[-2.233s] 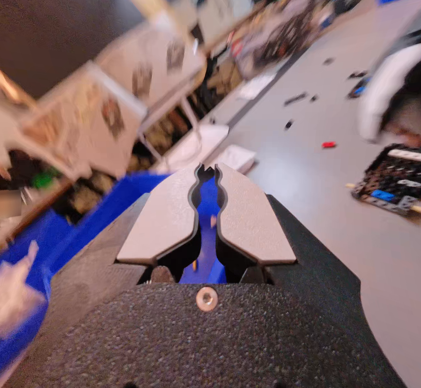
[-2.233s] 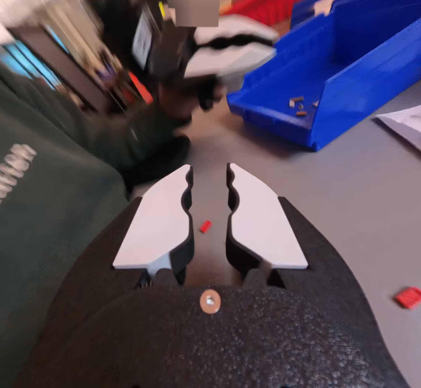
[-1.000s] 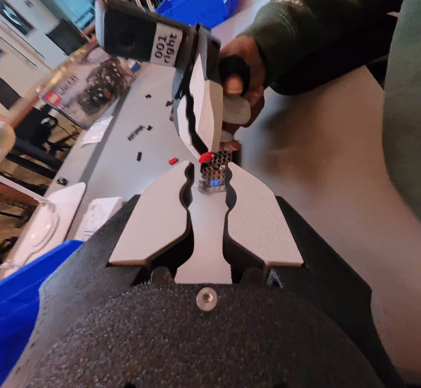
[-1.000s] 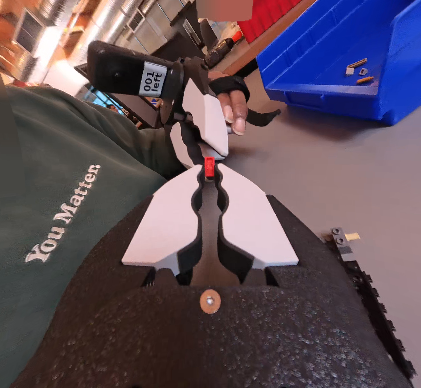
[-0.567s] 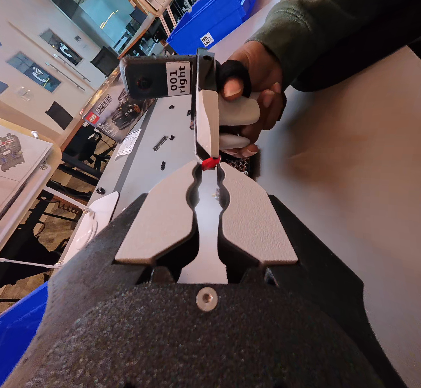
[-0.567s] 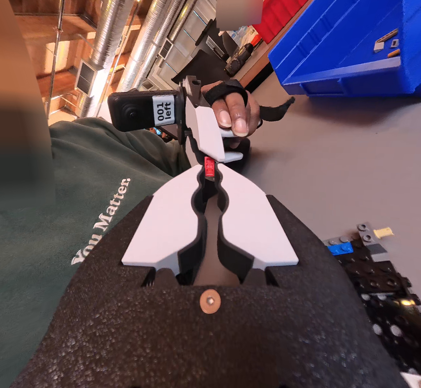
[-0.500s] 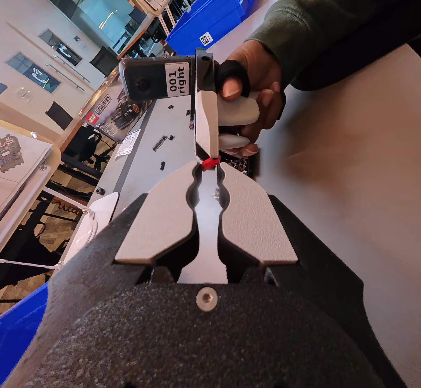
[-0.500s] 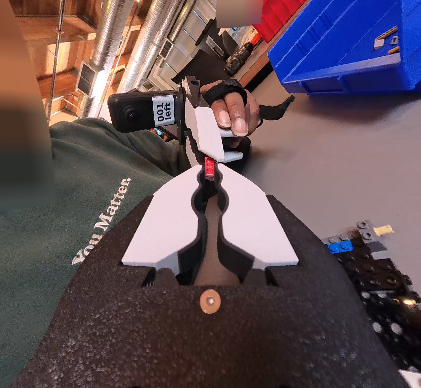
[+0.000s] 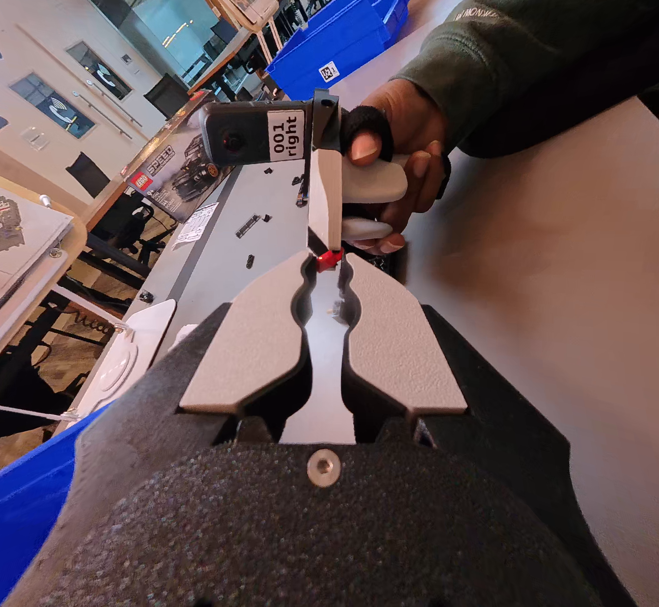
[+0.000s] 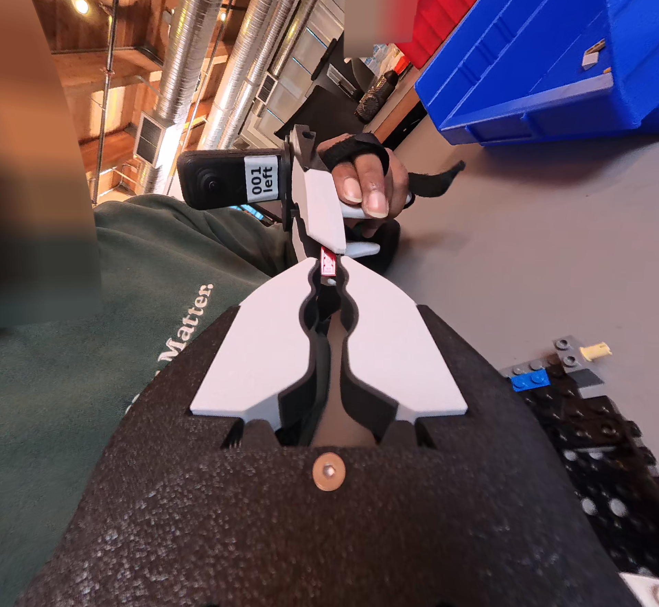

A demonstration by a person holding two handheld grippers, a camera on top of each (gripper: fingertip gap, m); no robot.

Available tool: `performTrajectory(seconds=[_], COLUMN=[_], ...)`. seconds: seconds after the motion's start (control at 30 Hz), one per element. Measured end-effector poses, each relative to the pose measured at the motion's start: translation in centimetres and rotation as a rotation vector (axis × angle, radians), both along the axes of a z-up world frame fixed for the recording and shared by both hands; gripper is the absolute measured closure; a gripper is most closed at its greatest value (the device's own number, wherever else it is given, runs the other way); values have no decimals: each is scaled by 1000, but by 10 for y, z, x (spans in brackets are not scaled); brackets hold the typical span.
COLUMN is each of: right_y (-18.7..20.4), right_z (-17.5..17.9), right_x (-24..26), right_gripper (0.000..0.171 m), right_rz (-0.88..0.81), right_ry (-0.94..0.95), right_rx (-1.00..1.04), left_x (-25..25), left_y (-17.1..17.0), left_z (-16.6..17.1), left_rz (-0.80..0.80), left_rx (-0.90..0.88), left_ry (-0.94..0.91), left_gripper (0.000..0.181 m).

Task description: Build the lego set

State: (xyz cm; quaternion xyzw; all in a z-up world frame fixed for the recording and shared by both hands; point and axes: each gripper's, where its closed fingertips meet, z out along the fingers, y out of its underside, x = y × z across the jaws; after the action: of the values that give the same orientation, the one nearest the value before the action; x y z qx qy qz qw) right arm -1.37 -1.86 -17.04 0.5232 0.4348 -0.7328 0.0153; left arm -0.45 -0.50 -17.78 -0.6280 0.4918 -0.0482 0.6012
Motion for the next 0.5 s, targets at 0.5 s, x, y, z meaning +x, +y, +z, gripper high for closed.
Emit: performTrajectory(seconds=[0.5], right_y=[187], right_z=[2], right_x=[49], right_gripper=[145], right_rz=[-802], right_ry=[-101], right_rx=[828], left_x=[-204], left_y=[69], left_z=[-22], left_rz=[967], left_rx=[-345], left_ry=[-277], left_gripper=[147])
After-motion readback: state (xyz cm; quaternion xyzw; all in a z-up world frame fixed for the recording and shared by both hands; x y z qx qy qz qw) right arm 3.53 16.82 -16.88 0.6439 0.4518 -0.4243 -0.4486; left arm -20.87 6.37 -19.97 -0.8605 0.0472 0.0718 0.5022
